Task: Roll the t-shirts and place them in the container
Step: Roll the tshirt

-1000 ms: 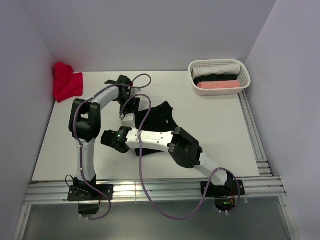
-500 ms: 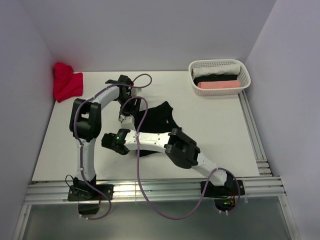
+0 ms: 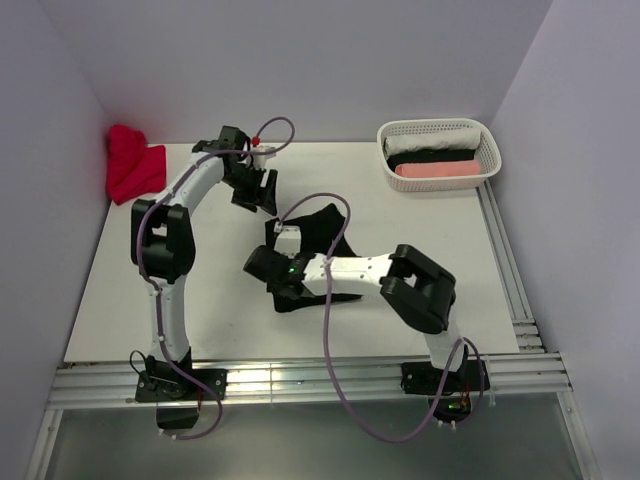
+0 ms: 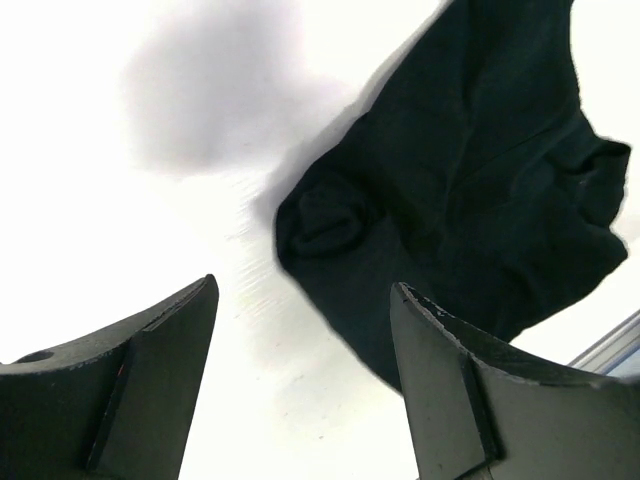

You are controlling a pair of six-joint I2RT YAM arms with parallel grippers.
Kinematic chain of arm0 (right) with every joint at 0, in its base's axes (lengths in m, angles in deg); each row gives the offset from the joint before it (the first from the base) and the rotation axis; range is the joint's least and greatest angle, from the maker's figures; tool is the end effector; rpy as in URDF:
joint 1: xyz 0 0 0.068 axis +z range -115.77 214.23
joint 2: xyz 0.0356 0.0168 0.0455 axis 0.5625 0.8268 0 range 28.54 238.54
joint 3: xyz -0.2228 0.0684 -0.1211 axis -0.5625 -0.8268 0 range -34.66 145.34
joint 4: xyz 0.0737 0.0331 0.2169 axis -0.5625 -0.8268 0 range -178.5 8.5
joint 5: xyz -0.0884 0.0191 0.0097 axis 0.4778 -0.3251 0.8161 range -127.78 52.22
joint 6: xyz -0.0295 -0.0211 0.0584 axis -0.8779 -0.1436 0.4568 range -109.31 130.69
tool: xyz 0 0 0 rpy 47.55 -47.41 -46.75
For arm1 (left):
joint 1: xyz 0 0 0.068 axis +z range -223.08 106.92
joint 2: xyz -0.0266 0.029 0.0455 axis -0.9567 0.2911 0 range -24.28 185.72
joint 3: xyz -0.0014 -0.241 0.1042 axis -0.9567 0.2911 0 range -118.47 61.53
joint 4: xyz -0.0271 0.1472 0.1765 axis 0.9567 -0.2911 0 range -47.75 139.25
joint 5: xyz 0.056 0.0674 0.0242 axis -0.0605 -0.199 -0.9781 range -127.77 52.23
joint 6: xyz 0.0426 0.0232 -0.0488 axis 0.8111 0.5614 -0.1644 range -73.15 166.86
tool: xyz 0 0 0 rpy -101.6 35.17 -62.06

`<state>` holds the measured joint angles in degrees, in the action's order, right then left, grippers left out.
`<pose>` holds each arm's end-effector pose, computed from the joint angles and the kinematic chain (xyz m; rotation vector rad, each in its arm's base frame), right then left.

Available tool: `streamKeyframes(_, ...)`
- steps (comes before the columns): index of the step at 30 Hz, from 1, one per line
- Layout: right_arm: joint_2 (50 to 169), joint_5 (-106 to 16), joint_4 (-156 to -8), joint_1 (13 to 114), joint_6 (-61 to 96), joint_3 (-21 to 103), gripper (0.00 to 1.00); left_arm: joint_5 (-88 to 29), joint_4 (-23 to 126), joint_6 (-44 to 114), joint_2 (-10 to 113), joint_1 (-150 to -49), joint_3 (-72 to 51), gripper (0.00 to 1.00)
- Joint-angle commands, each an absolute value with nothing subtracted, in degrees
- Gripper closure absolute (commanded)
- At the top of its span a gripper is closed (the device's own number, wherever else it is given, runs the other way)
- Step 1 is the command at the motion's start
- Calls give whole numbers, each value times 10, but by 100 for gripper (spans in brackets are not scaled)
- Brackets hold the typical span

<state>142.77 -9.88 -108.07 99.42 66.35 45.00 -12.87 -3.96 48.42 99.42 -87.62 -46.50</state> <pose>0.1884 0.3456 0.1656 -0.0480 2.4721 0.2496 0.4068 -0.1298 0.2086 0.4979 2.7090 -0.6618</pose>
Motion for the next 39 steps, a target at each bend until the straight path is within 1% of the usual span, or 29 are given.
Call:
streamKeyframes(1,1385,-241,-890,972,685,369,67,-87,-66,513,949,-852,-493,25)
streamKeyframes(2,1378,-255,-834,966,690,352,69,-82,-68,516,946,-842,-493,25)
streamKeyframes(3,1371,-270,-815,961,704,321,69,-80,-73,522,945,-837,-492,25)
streamKeyframes(4,1361,-294,-751,951,714,306,70,-77,-77,525,945,-832,-492,25)
streamKeyframes(7,1351,-328,-680,936,754,256,69,-68,-84,543,943,-820,-476,25)
streamKeyframes(11,1351,-359,-526,912,819,184,69,-64,-63,559,927,-819,-414,25)
streamKeyframes(15,1365,-375,-373,895,912,84,71,-48,-52,560,928,-818,-382,26)
streamKeyframes(16,1378,-375,-309,893,927,68,71,-39,-45,559,929,-819,-377,26)
streamKeyframes(19,1408,-389,-234,886,967,36,70,-17,-34,554,930,-819,-360,26)
streamKeyframes(24,1438,-387,-192,885,1007,19,69,-2,0,537,935,-828,-329,27)
streamKeyframes(27,1451,-379,-163,884,1030,0,67,-3,34,512,942,-840,-309,30)
streamKeyframes(30,1441,-364,-172,882,1037,-13,63,-13,66,483,949,-849,-290,31)
streamKeyframes(33,1414,-347,-222,881,1027,-17,58,-46,80,448,957,-861,-285,34)
streamKeyframes(36,1373,-326,-320,882,1000,-2,54,-88,87,429,960,-877,-283,35)
streamKeyframes(38,1348,-297,-425,883,970,21,52,-132,92,417,958,-891,-282,36)
streamKeyframes(39,1323,-284,-508,884,958,32,50,-147,93,414,956,-897,-282,36)
